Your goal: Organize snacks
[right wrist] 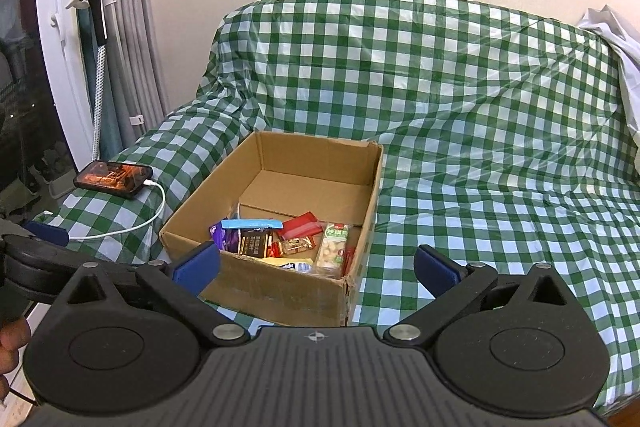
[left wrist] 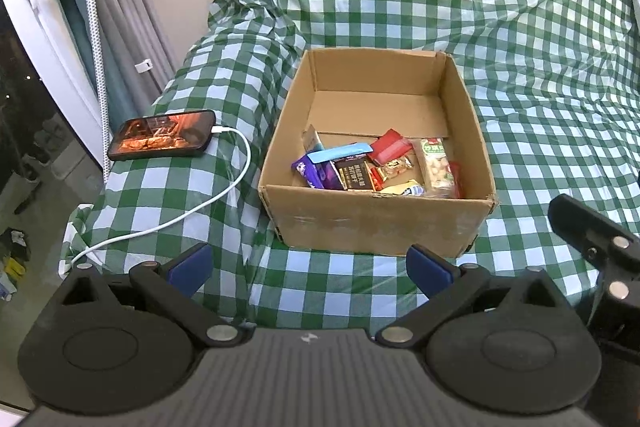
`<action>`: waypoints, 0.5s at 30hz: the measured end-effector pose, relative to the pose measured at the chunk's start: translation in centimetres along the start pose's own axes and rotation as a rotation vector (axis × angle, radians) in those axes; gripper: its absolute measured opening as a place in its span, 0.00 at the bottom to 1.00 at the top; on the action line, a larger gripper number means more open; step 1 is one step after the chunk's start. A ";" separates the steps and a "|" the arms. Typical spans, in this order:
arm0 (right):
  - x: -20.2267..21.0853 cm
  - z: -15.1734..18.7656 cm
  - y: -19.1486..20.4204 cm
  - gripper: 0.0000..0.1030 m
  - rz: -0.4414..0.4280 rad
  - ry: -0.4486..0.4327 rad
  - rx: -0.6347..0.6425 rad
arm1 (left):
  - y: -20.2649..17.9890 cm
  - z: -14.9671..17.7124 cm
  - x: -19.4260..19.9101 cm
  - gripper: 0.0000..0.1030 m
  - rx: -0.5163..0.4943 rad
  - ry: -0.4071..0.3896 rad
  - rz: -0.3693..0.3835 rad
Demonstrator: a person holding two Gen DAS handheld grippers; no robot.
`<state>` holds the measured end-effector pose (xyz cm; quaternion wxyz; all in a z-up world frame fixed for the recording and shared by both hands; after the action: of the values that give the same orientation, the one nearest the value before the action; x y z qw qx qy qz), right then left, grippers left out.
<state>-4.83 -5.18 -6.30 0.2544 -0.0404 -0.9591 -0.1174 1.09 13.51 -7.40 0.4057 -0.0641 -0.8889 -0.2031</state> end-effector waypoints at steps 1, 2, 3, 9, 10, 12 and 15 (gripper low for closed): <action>-0.1 0.0 0.0 0.99 0.002 -0.001 0.000 | 0.0 0.0 0.0 1.00 -0.001 -0.001 -0.001; -0.1 0.0 0.0 0.99 0.003 0.001 0.002 | 0.1 0.0 -0.1 1.00 -0.002 0.000 -0.001; -0.2 -0.1 0.0 0.99 0.004 0.001 0.001 | 0.0 0.0 -0.1 1.00 -0.002 0.001 0.000; -0.4 -0.2 0.0 0.99 0.007 0.004 0.000 | -0.1 -0.1 -0.2 1.00 -0.013 0.002 -0.004; -0.4 -0.2 0.0 0.99 0.006 0.004 -0.001 | -0.2 -0.1 -0.2 1.00 -0.014 0.002 -0.004; -0.5 -0.2 0.0 0.99 0.007 0.004 -0.001 | -0.3 -0.1 -0.3 1.00 -0.015 0.005 -0.002; -0.5 -0.2 -0.1 0.99 0.006 0.005 -0.001 | -0.3 -0.2 -0.4 1.00 -0.016 0.010 -0.005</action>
<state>-4.30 -5.32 -6.40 0.2570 -0.0429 -0.9583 -0.1170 1.40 13.22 -7.67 0.4089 -0.0643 -0.8854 -0.2115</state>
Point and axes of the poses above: each gripper's, at about its wrist camera, not at the fingertips, and x roughly against the way its jaws point, y to its left, z to its underside, the point moved 10 cm from there along -x, roughly the way its jaws point, and after that the axes turned 11 degrees about -x, right-handed, at the moved point
